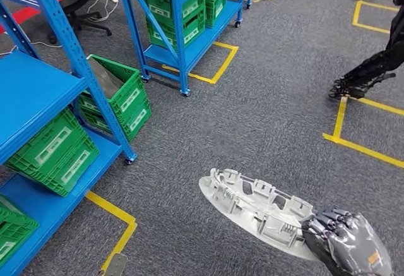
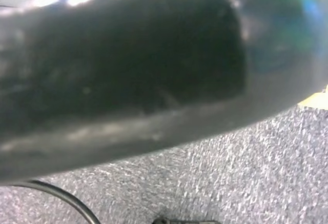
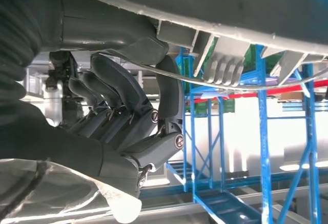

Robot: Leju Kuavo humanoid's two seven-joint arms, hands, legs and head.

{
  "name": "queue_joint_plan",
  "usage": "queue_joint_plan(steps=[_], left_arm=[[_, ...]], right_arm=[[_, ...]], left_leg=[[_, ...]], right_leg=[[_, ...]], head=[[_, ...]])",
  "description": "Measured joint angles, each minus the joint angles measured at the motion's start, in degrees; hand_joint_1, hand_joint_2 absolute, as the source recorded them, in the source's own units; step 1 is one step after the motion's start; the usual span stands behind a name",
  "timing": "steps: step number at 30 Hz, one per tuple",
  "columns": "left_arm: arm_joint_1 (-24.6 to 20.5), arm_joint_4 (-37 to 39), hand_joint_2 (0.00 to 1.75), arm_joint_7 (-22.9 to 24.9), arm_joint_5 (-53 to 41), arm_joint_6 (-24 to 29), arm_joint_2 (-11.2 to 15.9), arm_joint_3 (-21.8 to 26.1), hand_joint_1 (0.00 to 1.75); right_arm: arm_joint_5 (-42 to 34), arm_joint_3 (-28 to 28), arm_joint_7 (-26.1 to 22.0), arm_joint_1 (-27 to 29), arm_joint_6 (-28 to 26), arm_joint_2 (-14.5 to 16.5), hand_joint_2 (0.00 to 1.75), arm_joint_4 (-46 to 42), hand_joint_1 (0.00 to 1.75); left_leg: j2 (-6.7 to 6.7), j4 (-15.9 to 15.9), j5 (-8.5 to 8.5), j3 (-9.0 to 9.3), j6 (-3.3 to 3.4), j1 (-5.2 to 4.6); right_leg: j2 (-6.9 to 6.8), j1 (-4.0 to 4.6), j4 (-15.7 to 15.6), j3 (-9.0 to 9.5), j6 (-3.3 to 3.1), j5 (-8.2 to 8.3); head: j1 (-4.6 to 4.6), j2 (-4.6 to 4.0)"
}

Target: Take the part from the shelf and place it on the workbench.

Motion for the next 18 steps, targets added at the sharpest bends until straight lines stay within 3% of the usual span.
queue_joint_plan(steps=[3,4,5,6,8,10,14,16,18], left_arm=[[0.02,0.0,0.0,0.0,-0.01,-0.02,-0.09,-0.01,0.0],[0.05,0.0,0.0,0.0,-0.01,-0.02,-0.11,-0.01,0.0],[0.07,0.0,0.0,0.0,-0.01,-0.02,-0.11,0.0,0.0],[0.07,0.0,0.0,0.0,-0.01,-0.02,-0.13,0.0,0.0],[0.02,0.0,0.0,0.0,-0.01,-0.03,-0.14,0.0,0.0],[0.0,0.0,0.0,-0.01,-0.01,-0.04,-0.12,0.0,0.0],[-0.01,0.0,0.0,-0.04,-0.01,-0.03,-0.06,0.0,0.0],[-0.07,0.0,0.0,-0.07,-0.01,-0.02,-0.04,-0.01,0.0],[0.0,0.0,0.0,-0.07,-0.01,-0.02,-0.08,-0.01,0.0]], right_arm=[[0.01,-0.05,-0.01,0.13,0.0,0.02,1.75,-0.03,1.75],[0.0,-0.05,-0.01,0.22,0.01,0.02,1.75,-0.03,1.75],[0.0,-0.05,-0.01,0.28,0.02,0.01,1.75,-0.03,1.75],[-0.01,-0.05,0.0,0.33,0.02,0.01,1.75,-0.03,1.75],[-0.02,-0.04,0.0,0.31,0.04,0.01,1.75,-0.03,1.75],[-0.03,-0.05,-0.03,0.21,0.04,0.02,1.75,-0.04,1.75],[-0.08,-0.05,-0.19,0.2,0.09,0.03,1.75,-0.06,1.75],[-0.1,-0.05,-0.27,0.17,0.1,0.03,1.75,-0.07,1.75],[-0.09,-0.05,-0.33,0.17,0.1,0.05,1.75,-0.07,1.75]], left_leg=[[0.42,-0.1,0.05,-0.06,0.28,-0.08],[0.58,-0.09,0.03,-0.06,0.3,-0.11],[0.71,-0.06,0.01,-0.03,0.29,-0.12],[0.79,-0.02,-0.04,0.03,0.22,-0.1],[0.89,0.29,-0.29,0.07,-0.17,-0.18],[0.95,0.72,-0.48,-0.1,-0.74,-0.38],[1.03,1.71,-1.27,-0.52,-1.7,-0.22],[0.83,6.46,-4.28,-2.5,-2.19,-0.08],[0.75,14.49,-7.85,-6.05,-2.43,0.02]], right_leg=[[-0.51,-0.17,11.08,-5.18,0.57,-5.13],[-0.55,-0.22,13.16,-6.13,0.74,-5.57],[-0.61,-0.3,12.97,-5.97,0.86,-4.88],[-0.75,-0.41,10.34,-4.59,0.94,-3.19],[-1.37,-0.55,1.92,-0.09,1.06,0.23],[-1.67,-0.45,-2.86,2.55,0.58,1.36],[-1.23,-0.3,-3.34,2.7,-0.9,1.5],[-1.14,-0.43,-3.55,2.79,-1.53,1.63],[-0.95,-0.38,-3.53,2.76,-1.79,1.6]], head=[[0.12,0.01],[0.1,0.02],[0.11,0.01],[0.1,0.01],[0.13,0.0],[0.03,0.0],[-0.15,0.01],[-0.27,0.01],[-0.36,0.0]])
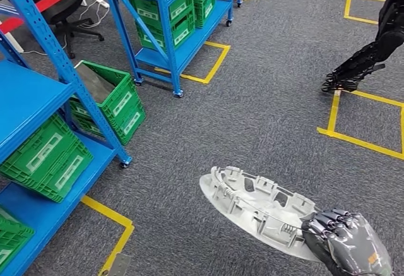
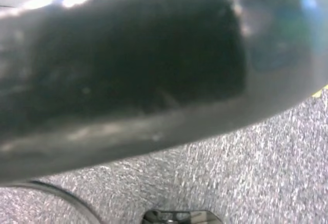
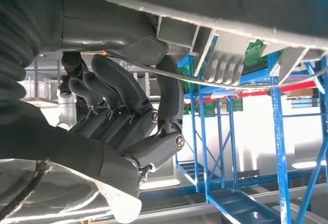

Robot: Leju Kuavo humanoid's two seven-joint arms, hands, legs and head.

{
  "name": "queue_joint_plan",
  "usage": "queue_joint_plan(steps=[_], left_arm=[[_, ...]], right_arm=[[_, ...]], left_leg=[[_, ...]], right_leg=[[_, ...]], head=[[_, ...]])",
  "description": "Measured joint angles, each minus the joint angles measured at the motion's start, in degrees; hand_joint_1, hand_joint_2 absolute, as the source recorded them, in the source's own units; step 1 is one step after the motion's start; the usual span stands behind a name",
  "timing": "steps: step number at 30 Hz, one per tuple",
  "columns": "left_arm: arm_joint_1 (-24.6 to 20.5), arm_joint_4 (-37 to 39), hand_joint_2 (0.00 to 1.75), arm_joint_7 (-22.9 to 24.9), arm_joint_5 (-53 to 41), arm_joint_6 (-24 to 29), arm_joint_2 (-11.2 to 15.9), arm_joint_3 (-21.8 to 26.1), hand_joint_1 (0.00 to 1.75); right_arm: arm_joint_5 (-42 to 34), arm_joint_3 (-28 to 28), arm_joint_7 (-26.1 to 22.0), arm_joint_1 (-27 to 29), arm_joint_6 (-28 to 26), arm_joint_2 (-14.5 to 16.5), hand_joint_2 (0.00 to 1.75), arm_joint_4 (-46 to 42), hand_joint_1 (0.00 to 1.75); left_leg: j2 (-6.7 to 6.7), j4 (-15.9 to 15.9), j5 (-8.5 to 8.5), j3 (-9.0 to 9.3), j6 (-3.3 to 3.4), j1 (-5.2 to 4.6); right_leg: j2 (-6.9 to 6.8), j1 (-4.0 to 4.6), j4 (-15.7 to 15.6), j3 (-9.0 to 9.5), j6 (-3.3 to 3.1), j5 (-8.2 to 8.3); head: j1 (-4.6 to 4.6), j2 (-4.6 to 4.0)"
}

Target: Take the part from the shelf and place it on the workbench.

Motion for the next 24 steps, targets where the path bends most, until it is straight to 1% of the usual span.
queue_joint_plan(steps=[1,2,3,4,5,6,7,8,9,10,11,12,13,14,15,16,17,18,19,20,21,22,23,24], left_arm=[[0.06,0.0,0.0,0.01,-0.01,0.0,-0.03,0.01,0.0],[0.11,0.0,0.0,0.01,-0.02,0.0,-0.05,0.01,0.0],[0.13,0.0,0.0,0.01,-0.04,0.0,-0.07,0.01,0.0],[0.14,0.0,0.0,0.01,-0.06,0.0,-0.07,0.01,0.0],[0.15,0.01,0.0,0.01,-0.08,0.0,-0.05,0.01,0.0],[0.17,0.01,0.0,0.01,-0.1,0.01,-0.03,0.01,0.0],[0.16,0.01,0.0,0.02,-0.1,0.01,-0.02,0.0,0.0],[0.14,0.01,0.0,0.03,-0.11,0.01,-0.01,-0.01,0.0],[0.11,0.0,0.0,0.04,-0.11,0.01,-0.01,-0.01,0.0],[0.07,0.0,0.0,0.05,-0.13,0.01,-0.01,0.0,0.0],[0.04,0.0,0.0,0.06,-0.14,0.02,-0.01,0.01,0.0],[0.02,0.0,0.0,0.07,-0.15,0.02,-0.02,0.01,0.0],[0.0,0.0,0.0,0.07,-0.18,0.01,-0.05,0.01,0.0],[0.0,0.0,0.0,0.07,-0.2,0.0,-0.09,0.01,0.0],[0.03,0.01,0.0,0.08,-0.21,-0.01,-0.13,0.01,0.0],[0.07,0.01,0.0,0.11,-0.24,-0.02,-0.15,0.01,0.0],[0.1,0.01,0.0,0.14,-0.25,-0.02,-0.16,0.01,0.0],[0.1,0.01,0.0,0.17,-0.25,-0.05,-0.17,0.01,0.0],[0.07,0.01,0.0,0.2,-0.26,-0.09,-0.2,0.01,0.0],[0.05,0.0,0.0,0.2,-0.26,-0.13,-0.24,0.01,0.0],[0.03,0.0,0.0,0.2,-0.26,-0.16,-0.27,0.01,0.0],[0.02,0.0,0.0,0.2,-0.26,-0.17,-0.28,0.01,0.0],[0.04,0.0,0.0,0.2,-0.26,-0.18,-0.28,0.01,0.0],[0.04,0.0,0.0,0.2,-0.26,-0.19,-0.27,0.01,0.0]], right_arm=[[0.02,0.0,-0.01,0.03,0.0,0.01,1.75,0.01,1.75],[0.05,0.0,-0.02,0.06,0.01,0.01,1.75,0.01,1.75],[0.08,0.0,-0.01,0.08,0.01,0.02,1.75,0.02,1.75],[0.12,0.0,-0.01,0.1,0.02,0.03,1.75,0.02,1.75],[0.16,0.0,-0.01,0.09,0.02,0.04,1.75,0.02,1.75],[0.21,0.01,0.01,0.07,0.03,0.06,1.75,0.02,1.75],[0.25,0.01,0.02,0.06,0.04,0.08,1.75,0.01,1.75],[0.32,0.03,0.04,0.09,0.05,0.1,1.75,0.01,1.75],[0.37,0.05,0.08,0.13,0.08,0.13,1.75,0.01,1.75],[0.42,0.07,0.11,0.19,0.09,0.15,1.75,0.01,1.75],[0.46,0.08,0.15,0.22,0.1,0.17,1.75,0.01,1.75],[0.47,0.09,0.19,0.18,0.11,0.19,1.75,0.01,1.75],[0.49,0.09,0.22,0.14,0.11,0.21,1.75,0.02,1.75],[0.5,0.1,0.25,0.11,0.11,0.25,1.75,0.02,1.75],[0.54,0.12,0.29,0.1,0.11,0.27,1.75,0.02,1.75],[0.56,0.14,0.33,0.14,0.11,0.3,1.75,0.03,1.75],[0.58,0.15,0.37,0.2,0.11,0.31,1.75,0.03,1.75],[0.6,0.15,0.4,0.23,0.11,0.32,1.75,0.04,1.75],[0.6,0.15,0.42,0.27,0.1,0.32,1.75,0.04,1.75],[0.6,0.15,0.42,0.26,0.1,0.32,1.75,0.04,1.75],[0.61,0.15,0.43,0.23,0.09,0.33,1.75,0.04,1.75],[0.62,0.15,0.43,0.2,0.08,0.34,1.75,0.04,1.75],[0.64,0.16,0.44,0.2,0.08,0.36,1.75,0.04,1.75],[0.67,0.16,0.45,0.24,0.07,0.38,1.75,0.04,1.75]], left_leg=[[0.0,2.77,-0.71,-1.26,-0.03,0.04],[-0.03,3.39,-0.23,-1.57,0.01,0.05],[-0.12,1.65,1.32,-0.82,0.12,0.06],[-0.52,-2.02,3.61,0.84,0.31,0.06],[-1.33,-6.1,5.57,2.73,0.57,0.06],[-2.08,-9.71,6.88,4.38,0.79,0.09],[-2.65,-12.05,7.43,5.42,0.94,0.08],[-2.87,-12.97,7.27,5.78,1.04,0.05],[-2.58,-13.32,7.17,5.83,1.11,0.0],[-2.17,-13.56,7.25,5.85,1.33,0.05],[-1.77,-13.9,7.41,5.98,1.61,0.12],[-1.34,-14.24,7.59,6.1,1.9,0.19],[-0.9,-14.52,7.72,6.21,2.15,0.25],[-0.5,-14.56,7.7,6.22,2.29,0.16],[-0.07,-14.55,7.67,6.2,2.38,0.07],[0.41,-14.54,7.62,6.2,2.45,-0.03],[0.89,-14.53,7.55,6.22,2.49,-0.1],[1.32,-14.5,7.48,6.28,2.47,-0.14],[1.74,-14.47,7.37,6.4,2.4,-0.16],[2.11,-14.42,7.22,6.54,2.24,-0.19],[2.42,-14.26,7.03,6.64,2.0,-0.34],[2.76,-14.13,6.89,6.7,1.77,-0.5],[3.1,-14.01,6.79,6.73,1.58,-0.63],[3.49,-13.93,6.72,6.75,1.43,-0.73]], right_leg=[[0.21,0.03,0.01,0.02,-0.02,-0.01],[0.49,0.04,0.02,0.06,-0.03,-0.02],[0.84,0.05,0.03,0.13,-0.03,-0.03],[1.22,0.05,0.03,0.24,0.0,-0.05],[1.58,0.07,0.04,0.29,0.08,-0.06],[1.99,0.12,0.14,0.25,0.25,-0.09],[2.35,0.13,0.22,0.09,0.53,-0.06],[2.69,0.1,0.27,-0.15,0.85,0.0],[3.07,0.03,0.23,-0.36,1.25,0.11],[3.24,-0.1,0.23,-0.62,1.6,0.12],[2.96,-0.12,0.65,-0.96,1.88,-0.24],[2.43,-0.1,1.98,-1.71,2.12,-1.13],[1.69,-0.07,4.56,-3.0,2.27,-2.6],[0.96,-0.03,8.21,-4.74,2.43,-4.41],[0.62,-0.06,12.19,-6.68,2.58,-6.06],[0.43,-0.1,15.23,-8.2,2.7,-6.97],[0.3,-0.13,16.39,-8.82,2.79,-6.84],[0.13,-0.14,15.17,-8.24,2.82,-5.62],[-0.33,-0.14,11.76,-6.51,2.8,-3.64],[-1.33,-0.1,7.5,-4.33,2.78,-1.89],[-2.19,0.04,3.8,-2.33,2.53,-0.65],[-2.85,0.18,1.34,-0.99,2.21,-0.02],[-3.08,0.35,0.35,-0.43,1.86,-0.03],[-2.63,0.5,0.28,-0.34,1.43,-0.02]], head=[[0.01,0.0],[0.01,0.0],[0.01,0.0],[0.01,0.0],[0.03,0.0],[0.04,0.0],[0.04,0.0],[0.07,0.0],[0.05,0.01],[0.04,0.01],[0.13,0.01],[0.24,0.01],[0.35,0.01],[0.46,0.01],[0.5,0.01],[0.48,0.01],[0.46,0.01],[0.47,0.01],[0.47,0.01],[0.48,0.01],[0.49,0.01],[0.44,0.01],[0.39,0.01],[0.35,0.01]])
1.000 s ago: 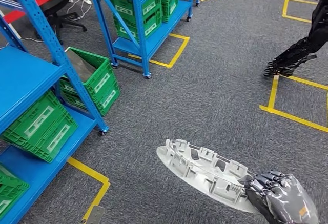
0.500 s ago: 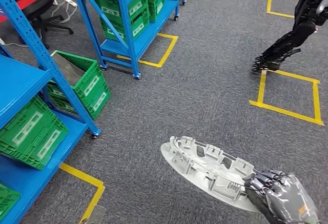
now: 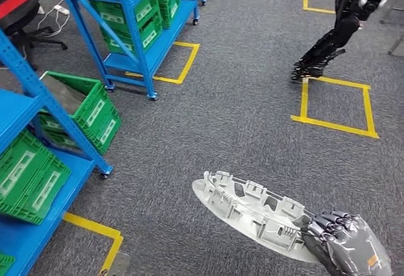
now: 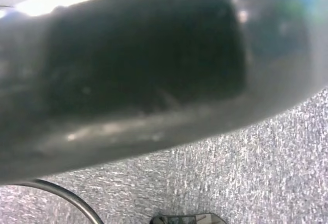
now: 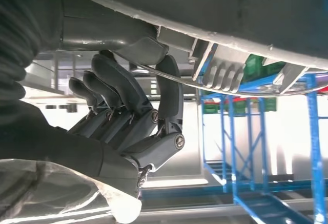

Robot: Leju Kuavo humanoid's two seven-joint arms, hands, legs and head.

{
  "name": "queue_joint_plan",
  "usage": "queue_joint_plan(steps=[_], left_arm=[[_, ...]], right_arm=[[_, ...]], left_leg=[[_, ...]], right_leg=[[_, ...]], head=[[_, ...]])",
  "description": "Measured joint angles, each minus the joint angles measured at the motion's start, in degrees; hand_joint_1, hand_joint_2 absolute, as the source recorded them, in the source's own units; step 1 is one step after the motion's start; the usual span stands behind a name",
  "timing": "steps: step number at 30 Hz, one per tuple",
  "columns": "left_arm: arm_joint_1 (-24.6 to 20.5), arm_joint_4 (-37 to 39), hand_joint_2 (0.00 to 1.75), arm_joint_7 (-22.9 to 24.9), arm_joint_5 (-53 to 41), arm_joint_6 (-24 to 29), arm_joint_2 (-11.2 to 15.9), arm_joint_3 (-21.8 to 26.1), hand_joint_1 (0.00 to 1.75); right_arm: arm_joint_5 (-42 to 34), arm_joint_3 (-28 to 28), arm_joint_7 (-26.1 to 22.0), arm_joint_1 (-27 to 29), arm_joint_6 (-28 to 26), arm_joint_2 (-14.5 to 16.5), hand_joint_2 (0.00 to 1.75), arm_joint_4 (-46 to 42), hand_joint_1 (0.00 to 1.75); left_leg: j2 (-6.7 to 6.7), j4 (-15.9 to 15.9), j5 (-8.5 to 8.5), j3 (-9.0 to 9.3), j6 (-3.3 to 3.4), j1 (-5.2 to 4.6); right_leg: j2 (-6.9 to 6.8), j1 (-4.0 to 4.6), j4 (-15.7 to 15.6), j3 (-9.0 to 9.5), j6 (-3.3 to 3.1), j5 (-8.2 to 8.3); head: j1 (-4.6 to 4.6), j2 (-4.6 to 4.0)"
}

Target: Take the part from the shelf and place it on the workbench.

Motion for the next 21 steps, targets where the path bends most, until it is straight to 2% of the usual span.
queue_joint_plan(steps=[1,3,4,6,7,8,9,10,12,13,14,16,17,18,19,21], left_arm=[[0.0,0.0,0.0,0.01,-0.01,-0.01,0.01,0.0,0.0],[-0.03,0.01,0.0,0.02,-0.11,-0.01,0.01,0.0,0.0],[-0.04,0.01,0.0,0.02,-0.18,-0.01,0.01,0.0,0.0],[0.06,0.02,0.0,0.04,-0.26,0.0,0.01,0.0,0.0],[0.13,0.02,0.0,0.04,-0.26,0.01,0.01,0.0,0.0],[0.2,0.02,0.0,0.05,-0.27,0.01,0.0,0.0,0.0],[0.22,0.02,0.0,0.05,-0.29,0.01,0.0,0.0,0.0],[0.21,0.02,0.0,0.05,-0.31,0.02,0.0,0.0,0.0],[0.19,0.03,0.0,0.05,-0.36,0.03,0.03,0.0,0.0],[0.16,0.04,0.0,0.05,-0.38,0.04,0.04,-0.01,0.0],[0.13,0.05,0.0,0.05,-0.39,0.04,0.06,-0.01,0.0],[0.06,0.07,0.0,0.05,-0.41,0.05,0.04,-0.01,0.0],[0.04,0.07,0.0,0.05,-0.42,0.05,0.04,-0.01,0.0],[0.0,0.07,0.0,0.05,-0.42,0.05,0.04,0.0,0.0],[-0.02,0.07,0.0,0.05,-0.42,0.05,0.03,0.0,0.0],[0.02,0.07,0.0,0.05,-0.42,0.05,-0.03,0.0,0.0]], right_arm=[[0.03,0.01,0.05,0.05,-0.01,0.01,1.75,0.0,1.75],[0.1,0.01,0.22,0.08,-0.02,0.01,1.75,0.0,1.75],[0.16,0.01,0.31,0.06,-0.02,0.01,1.75,0.0,1.75],[0.25,0.01,0.38,0.04,-0.03,0.01,1.75,0.0,1.75],[0.27,0.01,0.42,0.05,-0.03,0.02,1.75,0.0,1.75],[0.3,0.01,0.44,0.06,-0.03,0.02,1.75,0.0,1.75],[0.32,0.02,0.46,0.07,-0.03,0.02,1.75,0.0,1.75],[0.34,0.02,0.47,0.08,-0.03,0.03,1.75,0.0,1.75],[0.37,0.03,0.47,0.05,-0.03,0.03,1.75,0.0,1.75],[0.38,0.03,0.48,0.03,-0.03,0.04,1.75,0.0,1.75],[0.39,0.04,0.48,0.02,-0.03,0.04,1.75,0.0,1.75],[0.43,0.05,0.49,0.08,-0.03,0.06,1.75,0.0,1.75],[0.43,0.07,0.49,0.17,-0.03,0.07,1.75,0.0,1.75],[0.43,0.07,0.49,0.17,-0.04,0.07,1.75,0.0,1.75],[0.42,0.08,0.49,0.11,-0.04,0.07,1.75,0.0,1.75],[0.42,0.1,0.49,-0.02,-0.05,0.08,1.75,0.0,1.75]], left_leg=[[0.28,0.04,-0.14,0.03,-0.19,0.05],[-0.8,1.64,-1.54,-0.46,-0.76,0.31],[-1.79,4.01,-3.05,-1.43,-1.04,0.45],[-3.21,11.75,-6.85,-4.84,-1.29,0.61],[-3.36,15.23,-8.01,-6.48,-1.31,0.63],[-3.41,17.06,-8.12,-7.42,-1.27,0.63],[-3.49,16.49,-6.96,-7.31,-1.16,0.63],[-3.76,13.62,-4.81,-6.14,-0.97,0.63],[-5.67,5.57,-0.57,-2.75,-0.49,0.69],[-6.61,2.62,0.44,-1.53,-0.35,0.7],[-7.26,1.1,0.68,-0.98,-0.26,0.68],[-6.81,0.33,0.53,-0.82,-0.08,0.61],[-6.27,0.01,0.72,-0.73,0.16,0.65],[-5.73,-0.37,0.93,-0.6,0.47,0.7],[-5.16,-0.73,1.12,-0.49,0.77,0.76],[-4.04,-0.9,1.18,-0.49,1.06,0.63]], right_leg=[[0.45,-0.02,-0.02,-0.04,-0.33,0.08],[1.33,-0.13,-0.17,-0.01,-1.03,0.26],[1.73,-0.2,-0.27,0.04,-1.37,0.35],[2.64,-0.16,-0.26,0.02,-1.76,0.36],[3.19,-0.12,-0.25,0.03,-1.81,0.36],[3.78,-0.09,-0.24,0.06,-1.83,0.36],[4.41,-0.06,-0.23,0.13,-1.83,0.35],[5.04,-0.06,-0.22,0.24,-1.82,0.35],[6.19,-0.06,-0.14,0.3,-1.68,0.33],[6.76,-0.1,-0.06,0.12,-1.47,0.38],[7.26,-0.21,-0.02,-0.16,-1.17,0.48],[8.24,-0.46,-0.14,-0.66,-0.34,0.77],[7.97,-0.54,-0.05,-0.93,-0.03,0.68],[7.08,-0.52,0.66,-1.43,0.21,0.13],[5.81,-0.46,2.62,-2.48,0.41,-1.07],[3.48,-0.49,9.91,-6.08,0.8,-4.67]], head=[[-0.05,0.0],[-0.15,0.0],[-0.22,0.0],[-0.31,0.01],[-0.3,0.01],[-0.3,0.01],[-0.3,0.01],[-0.3,0.01],[-0.26,0.0],[-0.26,-0.01],[-0.25,0.0],[-0.27,0.0],[-0.25,0.0],[-0.17,0.01],[-0.08,0.0],[0.04,0.0]])
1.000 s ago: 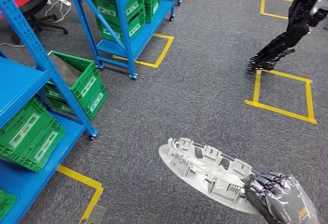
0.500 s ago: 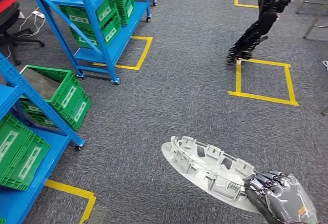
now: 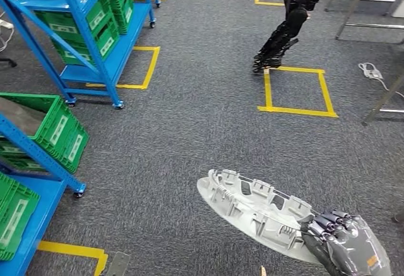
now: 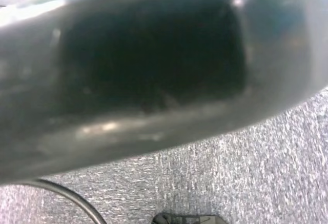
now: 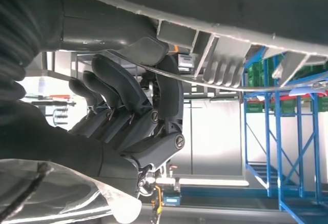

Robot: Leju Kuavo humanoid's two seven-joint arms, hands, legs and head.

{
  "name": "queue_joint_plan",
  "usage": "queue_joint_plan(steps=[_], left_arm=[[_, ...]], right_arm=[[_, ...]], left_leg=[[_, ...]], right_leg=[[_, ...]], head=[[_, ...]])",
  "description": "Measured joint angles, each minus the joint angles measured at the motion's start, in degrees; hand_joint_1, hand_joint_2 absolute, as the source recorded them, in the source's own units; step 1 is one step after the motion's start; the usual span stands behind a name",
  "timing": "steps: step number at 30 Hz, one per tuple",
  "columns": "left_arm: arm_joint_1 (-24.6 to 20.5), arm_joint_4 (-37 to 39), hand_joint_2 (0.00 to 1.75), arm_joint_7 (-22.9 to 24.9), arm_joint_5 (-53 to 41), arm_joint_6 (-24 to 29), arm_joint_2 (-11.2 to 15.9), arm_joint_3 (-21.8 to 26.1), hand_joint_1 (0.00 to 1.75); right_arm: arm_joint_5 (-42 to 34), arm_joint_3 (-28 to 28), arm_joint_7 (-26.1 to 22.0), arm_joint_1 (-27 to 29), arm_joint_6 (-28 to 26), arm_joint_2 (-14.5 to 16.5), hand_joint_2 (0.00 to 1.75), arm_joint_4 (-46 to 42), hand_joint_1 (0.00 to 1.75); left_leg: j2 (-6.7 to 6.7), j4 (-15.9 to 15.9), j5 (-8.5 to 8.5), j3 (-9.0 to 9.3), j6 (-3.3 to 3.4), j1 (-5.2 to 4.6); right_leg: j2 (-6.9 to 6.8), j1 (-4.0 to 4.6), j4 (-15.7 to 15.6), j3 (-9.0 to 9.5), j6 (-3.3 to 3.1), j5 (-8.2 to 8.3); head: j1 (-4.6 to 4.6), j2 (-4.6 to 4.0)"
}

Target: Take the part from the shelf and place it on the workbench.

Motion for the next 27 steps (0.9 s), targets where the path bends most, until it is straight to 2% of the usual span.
queue_joint_plan(steps=[1,2,3,4,6,7,8,10,11,12,14,16,17,18,19,20,21,22,24,26,27], left_arm=[[0.06,0.01,0.0,0.0,0.0,0.0,-0.03,0.0,0.0],[0.11,0.01,0.0,0.0,0.01,0.0,-0.04,0.0,0.0],[0.11,0.02,0.0,0.0,0.0,-0.01,-0.04,0.0,0.0],[0.08,0.02,0.0,0.0,0.0,-0.01,-0.05,0.0,0.0],[0.02,0.02,0.0,0.0,0.0,-0.02,-0.1,0.0,0.0],[0.01,0.02,0.0,0.0,0.0,-0.02,-0.1,0.0,0.0],[0.01,0.02,0.0,0.0,0.0,-0.02,-0.1,0.0,0.0],[-0.01,0.02,0.0,0.0,0.0,-0.02,-0.1,0.0,0.0],[-0.05,0.02,0.0,0.0,0.0,-0.02,-0.11,0.0,0.0],[-0.09,0.02,0.0,0.0,-0.01,-0.02,-0.12,0.0,0.0],[-0.11,0.02,0.0,0.0,-0.02,-0.01,-0.12,0.0,0.0],[0.04,0.02,0.0,0.01,-0.01,-0.01,-0.12,0.0,0.0],[0.13,0.03,0.0,0.01,-0.01,-0.02,-0.12,0.0,0.0],[0.19,0.04,0.0,0.02,-0.01,-0.02,-0.12,0.0,0.0],[0.2,0.05,0.0,0.02,-0.01,-0.02,-0.12,0.0,0.0],[0.18,0.06,0.0,0.02,-0.01,-0.02,-0.12,0.0,0.0],[0.16,0.06,0.0,0.02,-0.02,-0.02,-0.1,0.0,0.0],[0.15,0.07,0.0,0.02,-0.02,-0.01,-0.07,0.0,0.0],[0.12,0.08,0.0,0.02,-0.02,-0.01,-0.02,-0.01,0.0],[0.07,0.08,0.0,0.05,-0.02,-0.01,-0.01,0.0,0.0],[0.04,0.08,0.0,0.08,-0.04,0.0,0.0,0.01,0.0]], right_arm=[[0.0,0.03,0.0,0.0,0.01,0.01,1.75,0.0,1.75],[0.0,0.07,0.0,0.04,0.01,0.01,1.75,0.0,1.75],[0.0,0.11,0.0,0.07,0.02,0.02,1.75,0.0,1.75],[0.0,0.15,0.0,0.1,0.02,0.02,1.75,0.0,1.75],[0.0,0.21,0.0,0.06,0.02,0.02,1.75,0.0,1.75],[0.0,0.21,0.0,0.02,0.02,0.03,1.75,0.0,1.75],[0.01,0.21,0.0,0.0,0.02,0.04,1.75,0.0,1.75],[0.02,0.25,0.01,0.05,0.02,0.05,1.75,0.0,1.75],[0.02,0.27,0.01,0.08,0.02,0.06,1.75,0.0,1.75],[0.02,0.29,0.02,0.07,0.02,0.06,1.75,0.0,1.75],[0.02,0.3,0.02,0.01,0.02,0.08,1.75,0.0,1.75],[0.02,0.31,0.03,-0.03,0.02,0.1,1.75,0.0,1.75],[0.02,0.32,0.04,-0.03,0.02,0.11,1.75,0.0,1.75],[0.03,0.34,0.05,-0.02,0.02,0.11,1.75,0.0,1.75],[0.03,0.35,0.07,-0.01,0.02,0.12,1.75,0.0,1.75],[0.04,0.37,0.08,-0.01,0.02,0.13,1.75,0.0,1.75],[0.05,0.37,0.11,-0.02,0.02,0.13,1.75,0.0,1.75],[0.07,0.37,0.13,-0.05,0.02,0.14,1.75,0.0,1.75],[0.1,0.38,0.19,-0.06,0.02,0.19,1.75,0.0,1.75],[0.16,0.41,0.24,0.06,0.01,0.23,1.75,0.0,1.75],[0.21,0.42,0.29,0.15,-0.02,0.24,1.75,0.0,1.75]], left_leg=[[0.61,0.01,-0.03,-0.03,0.04,-0.08],[1.22,0.02,-0.06,-0.03,0.05,-0.14],[1.78,0.03,-0.1,-0.01,0.03,-0.16],[2.3,0.04,-0.16,0.05,-0.05,-0.16],[3.2,0.12,-0.41,0.26,-0.41,-0.26],[3.58,0.23,-0.55,0.34,-0.68,-0.4],[3.94,0.35,-0.64,0.4,-0.93,-0.54],[4.67,0.52,-0.73,0.49,-1.33,-0.65],[4.64,0.68,-0.95,0.52,-1.63,-0.52],[4.0,1.41,-1.62,0.31,-1.96,-0.37],[1.9,6.29,-4.75,-1.69,-2.56,-0.09],[0.76,14.36,-8.46,-5.27,-2.67,-0.01],[0.66,17.18,-9.23,-6.55,-2.64,0.0],[0.6,17.92,-8.81,-6.91,-2.55,0.01],[0.47,16.29,-7.27,-6.19,-2.4,0.01],[0.0,12.79,-5.04,-4.59,-2.2,0.02],[-1.12,8.64,-2.96,-2.73,-1.95,0.04],[-2.25,4.95,-1.58,-1.09,-1.72,0.13],[-3.65,1.55,-0.94,0.24,-1.44,0.15],[-2.81,0.98,-0.87,0.23,-1.04,0.15],[-2.24,0.61,-0.65,0.31,-0.71,0.2]], right_leg=[[-0.38,-0.07,3.86,-1.85,0.21,-1.45],[-0.53,-0.15,6.18,-2.97,0.39,-1.95],[-0.67,-0.21,6.18,-2.93,0.52,-1.3],[-0.96,-0.25,3.82,-1.65,0.59,0.29],[-2.67,-0.12,-4.68,3.01,0.59,3.79],[-3.34,0.0,-7.97,4.86,0.31,4.75],[-3.77,0.13,-9.85,5.94,-0.02,5.1],[-3.07,0.3,-10.31,6.15,-0.83,5.12],[-2.66,0.29,-10.34,6.12,-1.16,5.22],[-2.25,0.26,-10.4,6.12,-1.53,5.32],[-1.45,0.17,-10.53,6.12,-2.25,5.52],[-0.48,0.25,-10.51,5.99,-2.59,5.58],[0.09,0.3,-10.49,5.95,-2.64,5.61],[0.73,0.33,-10.46,5.94,-2.65,5.63],[1.38,0.35,-10.42,5.97,-2.63,5.64],[2.01,0.34,-10.39,6.02,-2.6,5.65],[2.59,0.34,-10.35,6.05,-2.53,5.68],[3.18,0.37,-10.22,5.94,-2.37,5.7],[4.24,0.29,-10.06,5.37,-1.75,5.92],[5.07,0.05,-10.11,4.71,-0.98,6.19],[4.55,0.03,-9.8,4.29,-0.74,5.96]], head=[[0.01,-0.01],[-0.02,-0.01],[-0.01,-0.01],[-0.01,-0.01],[0.02,-0.01],[-0.06,-0.01],[-0.11,-0.01],[-0.22,0.0],[-0.21,0.0],[-0.25,0.01],[-0.35,0.0],[-0.41,-0.01],[-0.41,-0.01],[-0.41,-0.01],[-0.4,-0.01],[-0.41,-0.01],[-0.4,0.0],[-0.39,0.0],[-0.37,0.01],[-0.38,0.0],[-0.32,-0.01]])
